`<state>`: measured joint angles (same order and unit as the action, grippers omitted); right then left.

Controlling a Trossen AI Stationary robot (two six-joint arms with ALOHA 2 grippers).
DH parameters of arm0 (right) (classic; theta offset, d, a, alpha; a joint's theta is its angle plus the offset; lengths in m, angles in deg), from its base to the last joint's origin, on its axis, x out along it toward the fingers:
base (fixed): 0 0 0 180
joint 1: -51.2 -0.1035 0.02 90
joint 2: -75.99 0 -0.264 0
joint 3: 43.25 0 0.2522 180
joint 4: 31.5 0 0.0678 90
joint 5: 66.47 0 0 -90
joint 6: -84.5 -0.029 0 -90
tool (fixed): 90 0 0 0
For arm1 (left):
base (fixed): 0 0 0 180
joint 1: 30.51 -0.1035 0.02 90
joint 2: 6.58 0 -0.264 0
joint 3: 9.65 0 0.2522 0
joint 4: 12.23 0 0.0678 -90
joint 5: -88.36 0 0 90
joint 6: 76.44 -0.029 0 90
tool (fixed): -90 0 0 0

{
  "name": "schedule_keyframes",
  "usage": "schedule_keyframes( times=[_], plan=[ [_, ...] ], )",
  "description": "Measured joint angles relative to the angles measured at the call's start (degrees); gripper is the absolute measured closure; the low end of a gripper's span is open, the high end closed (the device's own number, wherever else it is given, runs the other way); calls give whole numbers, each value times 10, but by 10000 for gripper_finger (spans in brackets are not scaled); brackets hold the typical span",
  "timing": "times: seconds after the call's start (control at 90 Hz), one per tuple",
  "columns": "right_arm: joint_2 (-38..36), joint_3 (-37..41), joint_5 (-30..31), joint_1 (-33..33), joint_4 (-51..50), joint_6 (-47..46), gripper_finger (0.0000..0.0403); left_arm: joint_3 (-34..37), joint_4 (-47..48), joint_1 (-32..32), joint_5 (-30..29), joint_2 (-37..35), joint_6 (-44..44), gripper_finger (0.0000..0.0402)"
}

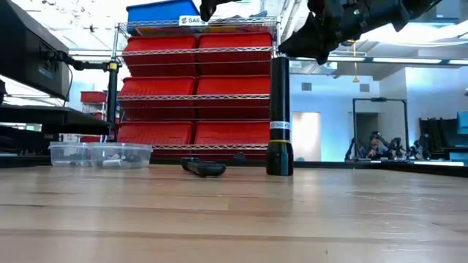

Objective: Insert battery
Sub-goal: Insert the silver battery into the flashlight's battery compartment, then insert the brown battery into the flashlight's battery compartment

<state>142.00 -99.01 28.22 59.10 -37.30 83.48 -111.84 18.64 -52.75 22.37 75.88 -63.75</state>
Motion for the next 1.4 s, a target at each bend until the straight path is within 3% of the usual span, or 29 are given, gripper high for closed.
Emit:
schedule_keyframes(
  times=[0.167,0.322,0.422,0.578,0.7,0.833,1.089,1.233,1.4],
  plan=[
    [0,-27,-1,0,-4,0,204,0,1,0,0,0,0,243],
    [-11,-68,-3,0,-8,0,165,0,31,-3,-17,-3,-18,243],
    [-23,-104,-3,0,-33,-1,160,0,147,-17,-101,-15,-34,243],
    [-38,-144,-3,5,-111,-20,162,5,409,-64,-260,-19,-14,244],
    [-39,-151,-3,15,-150,-44,164,67,507,-105,-301,-18,37,244],
    [-39,-151,-3,23,-183,-58,165,159,502,-133,-300,-18,83,244],
    [-39,-151,-3,29,-196,-66,165,296,359,-156,-273,-17,139,244],
    [-39,-151,-3,29,-201,-67,165,340,281,-158,-273,-17,163,244],
    [-39,-151,-2,27,-201,-66,165,350,281,-157,-270,-17,187,244]
  ],
)
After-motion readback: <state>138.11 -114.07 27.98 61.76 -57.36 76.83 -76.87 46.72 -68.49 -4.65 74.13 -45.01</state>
